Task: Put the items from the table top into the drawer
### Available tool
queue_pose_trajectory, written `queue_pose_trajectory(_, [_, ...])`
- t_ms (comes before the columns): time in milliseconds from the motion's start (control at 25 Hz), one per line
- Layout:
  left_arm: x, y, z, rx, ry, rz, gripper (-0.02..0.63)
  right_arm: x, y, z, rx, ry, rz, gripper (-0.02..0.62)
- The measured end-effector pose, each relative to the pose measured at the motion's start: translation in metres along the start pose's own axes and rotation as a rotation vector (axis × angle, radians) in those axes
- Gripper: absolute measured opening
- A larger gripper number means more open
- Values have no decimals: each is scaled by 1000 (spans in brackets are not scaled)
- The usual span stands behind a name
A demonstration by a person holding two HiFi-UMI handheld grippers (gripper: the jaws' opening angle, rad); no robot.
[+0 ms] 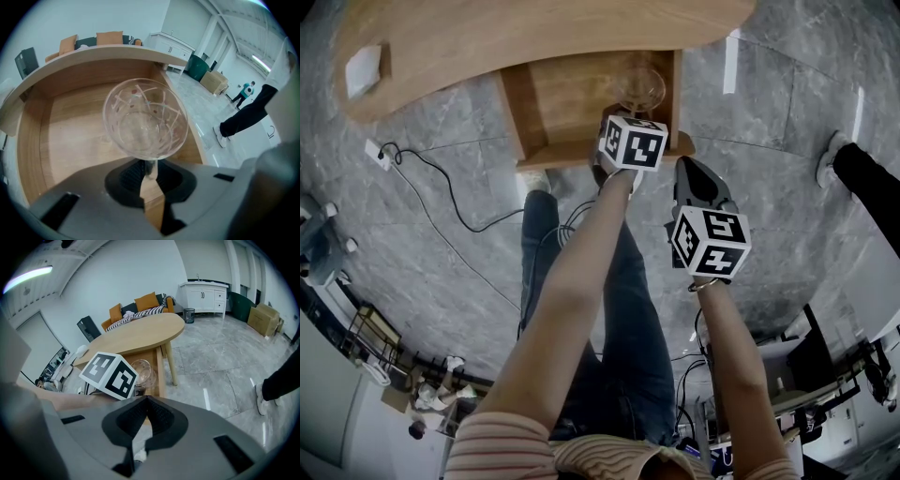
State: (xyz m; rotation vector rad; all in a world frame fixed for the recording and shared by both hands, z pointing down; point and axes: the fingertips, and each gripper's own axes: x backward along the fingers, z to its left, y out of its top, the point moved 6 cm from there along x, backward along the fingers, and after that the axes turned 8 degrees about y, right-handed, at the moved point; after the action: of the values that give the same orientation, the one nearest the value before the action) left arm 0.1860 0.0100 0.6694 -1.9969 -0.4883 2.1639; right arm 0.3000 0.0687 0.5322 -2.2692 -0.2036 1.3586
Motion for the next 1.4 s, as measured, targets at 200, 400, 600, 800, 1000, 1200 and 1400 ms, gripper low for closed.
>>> queue_pose_trajectory(200, [1,-4,1,9,-18,3,56,-1,-3,0,0,-1,12,8])
queue_pose_trajectory(400, [3,-9,0,7,-46,17,119,0,-4,-1,-3,-7,13,8])
queue_pose_trajectory(600, [12,-12,-2,12,-59,19,140,1,-2,-1,-10,-16,4,8])
queue_pose_trajectory(800, [25,-11,3,46,-52,-5,142,3,1,3,-12,-19,-5,8])
queue_pose_trajectory(1000, [43,-7,14,66,-52,-40,141,5,4,8,-16,-24,-18,8])
queue_pose_trajectory(1200, [63,-5,22,68,-78,-75,140,9,9,14,-25,-29,-39,8])
queue_pose_trajectory(1400, [82,-4,29,60,-96,-115,100,11,14,23,-26,-27,-60,8])
